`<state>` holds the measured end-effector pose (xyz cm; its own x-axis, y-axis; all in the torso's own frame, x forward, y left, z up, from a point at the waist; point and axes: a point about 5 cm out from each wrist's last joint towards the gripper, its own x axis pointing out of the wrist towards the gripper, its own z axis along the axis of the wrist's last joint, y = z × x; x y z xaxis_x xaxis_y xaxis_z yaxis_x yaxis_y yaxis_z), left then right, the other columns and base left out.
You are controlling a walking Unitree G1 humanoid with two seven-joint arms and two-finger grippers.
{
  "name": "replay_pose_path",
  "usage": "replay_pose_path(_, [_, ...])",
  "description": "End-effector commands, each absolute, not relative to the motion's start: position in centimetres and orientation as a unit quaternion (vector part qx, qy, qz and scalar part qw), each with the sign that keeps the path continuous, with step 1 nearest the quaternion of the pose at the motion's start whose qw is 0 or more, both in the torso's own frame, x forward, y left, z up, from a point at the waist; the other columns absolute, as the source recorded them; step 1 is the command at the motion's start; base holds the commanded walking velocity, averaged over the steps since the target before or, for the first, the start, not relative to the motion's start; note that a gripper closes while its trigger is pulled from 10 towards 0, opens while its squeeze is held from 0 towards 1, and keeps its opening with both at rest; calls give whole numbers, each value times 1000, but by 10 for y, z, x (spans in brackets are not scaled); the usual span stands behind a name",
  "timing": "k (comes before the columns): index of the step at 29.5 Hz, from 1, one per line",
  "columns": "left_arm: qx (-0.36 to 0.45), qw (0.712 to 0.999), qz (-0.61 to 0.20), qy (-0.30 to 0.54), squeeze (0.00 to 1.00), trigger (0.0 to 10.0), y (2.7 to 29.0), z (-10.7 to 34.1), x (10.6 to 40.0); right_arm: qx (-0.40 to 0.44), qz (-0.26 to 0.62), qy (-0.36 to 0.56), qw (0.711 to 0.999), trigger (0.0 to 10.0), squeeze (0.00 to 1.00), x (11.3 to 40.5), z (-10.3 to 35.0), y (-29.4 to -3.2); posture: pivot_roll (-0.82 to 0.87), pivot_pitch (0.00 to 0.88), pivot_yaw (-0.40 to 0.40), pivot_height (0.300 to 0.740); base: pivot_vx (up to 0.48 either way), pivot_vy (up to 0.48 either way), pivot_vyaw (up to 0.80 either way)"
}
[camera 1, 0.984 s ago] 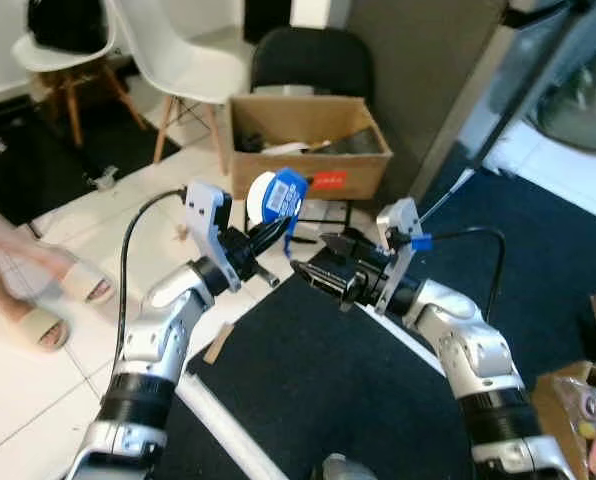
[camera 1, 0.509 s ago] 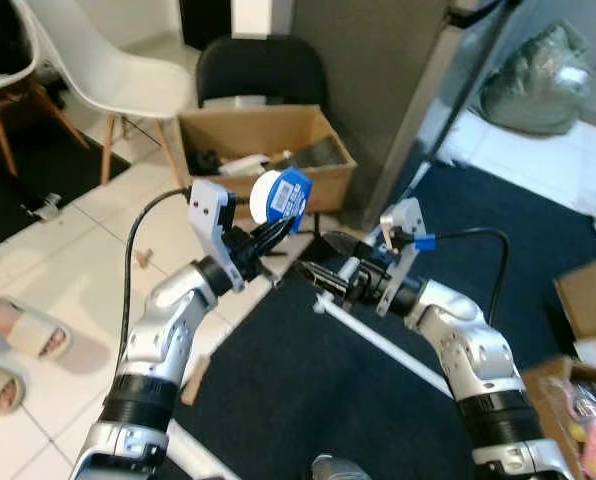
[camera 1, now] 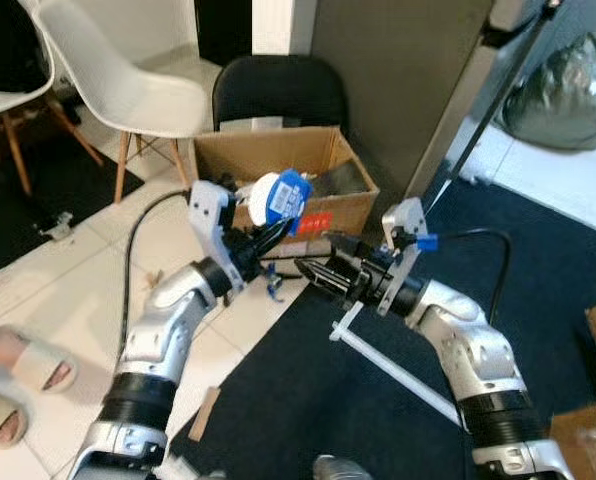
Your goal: Picking trash to rubbish bin
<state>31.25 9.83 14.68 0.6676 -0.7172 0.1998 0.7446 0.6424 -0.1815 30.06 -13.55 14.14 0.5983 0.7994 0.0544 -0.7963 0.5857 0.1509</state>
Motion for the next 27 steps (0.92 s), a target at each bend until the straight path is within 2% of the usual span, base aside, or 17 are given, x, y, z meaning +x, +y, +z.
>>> replay_pose_path(1, [-123, 903, -409, -49, 0, 10000, 96, 146, 313, 75, 445, 10, 892, 10000, 0, 301, 142, -137, -88, 0, -21, 740, 480, 0, 0])
replay_pose_path(9, [-123, 903, -410, -49, 0, 10000, 96, 146, 313, 73, 448, 16, 891, 10000, 0, 301, 142, -137, -87, 0, -20, 740, 480, 0, -638])
replay_pose_path(23, [-122, 904, -406, -49, 0, 10000, 96, 147, 313, 71, 447, 8, 892, 10000, 0, 301, 143, -137, -86, 0, -22, 740, 480, 0, 0])
replay_pose_path(27, [-118, 913, -388, -50, 0, 10000, 99, 146, 313, 63, 450, 8, 891, 10000, 0, 300, 143, -137, -83, 0, -25, 740, 480, 0, 0])
